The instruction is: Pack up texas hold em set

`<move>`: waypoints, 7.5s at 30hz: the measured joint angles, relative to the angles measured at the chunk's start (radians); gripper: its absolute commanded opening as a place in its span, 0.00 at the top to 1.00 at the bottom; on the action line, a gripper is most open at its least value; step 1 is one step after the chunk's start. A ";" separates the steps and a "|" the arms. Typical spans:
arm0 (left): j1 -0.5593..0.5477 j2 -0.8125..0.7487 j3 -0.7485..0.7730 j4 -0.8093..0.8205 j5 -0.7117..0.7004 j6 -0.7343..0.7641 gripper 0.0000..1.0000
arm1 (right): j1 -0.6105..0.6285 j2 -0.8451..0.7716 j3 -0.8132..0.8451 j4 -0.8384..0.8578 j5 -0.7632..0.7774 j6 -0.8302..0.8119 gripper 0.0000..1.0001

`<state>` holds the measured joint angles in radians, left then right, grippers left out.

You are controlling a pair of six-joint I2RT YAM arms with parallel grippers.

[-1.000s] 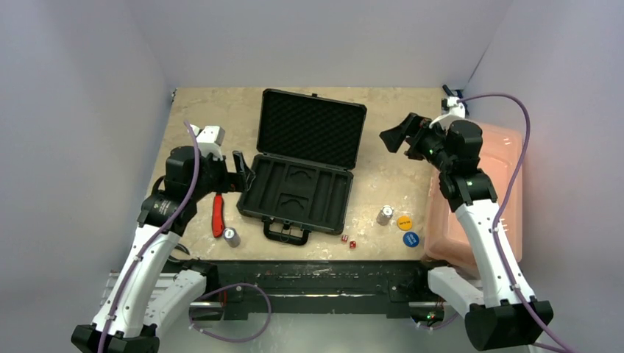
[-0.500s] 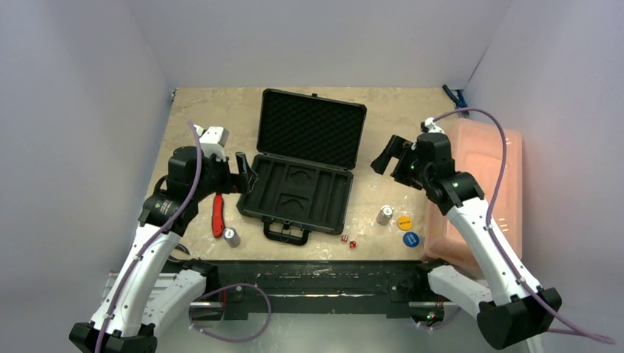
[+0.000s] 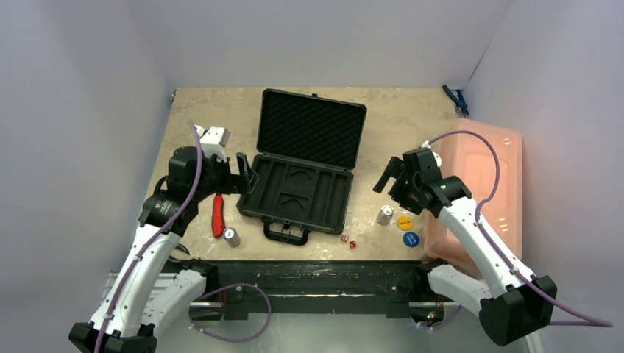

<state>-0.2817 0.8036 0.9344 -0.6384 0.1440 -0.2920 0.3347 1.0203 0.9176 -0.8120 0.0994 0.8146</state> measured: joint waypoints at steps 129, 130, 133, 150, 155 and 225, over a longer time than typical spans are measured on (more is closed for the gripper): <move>-0.009 -0.004 0.000 -0.021 -0.025 0.032 0.07 | 0.071 0.180 -0.120 0.067 0.059 -0.147 1.00; -0.009 -0.002 0.000 -0.019 -0.026 0.034 0.07 | 0.071 0.174 -0.119 0.071 0.054 -0.152 1.00; -0.009 0.003 -0.003 0.005 -0.024 0.040 0.03 | 0.071 0.161 -0.119 0.087 0.027 -0.172 1.00; -0.106 0.166 -0.004 0.080 0.190 0.137 0.12 | 0.071 0.079 -0.119 0.251 -0.254 -0.358 1.00; -0.171 0.213 0.056 0.071 0.233 0.211 0.15 | 0.071 0.063 -0.121 0.255 -0.334 -0.401 1.00; -0.618 0.624 0.220 0.270 0.418 0.467 0.45 | 0.071 -0.044 -0.142 0.481 -0.927 -0.385 1.00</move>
<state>-0.9001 1.4281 1.1542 -0.3687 0.5617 0.1749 0.4057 0.9760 0.7761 -0.3309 -0.8280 0.4301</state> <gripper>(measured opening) 0.630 0.470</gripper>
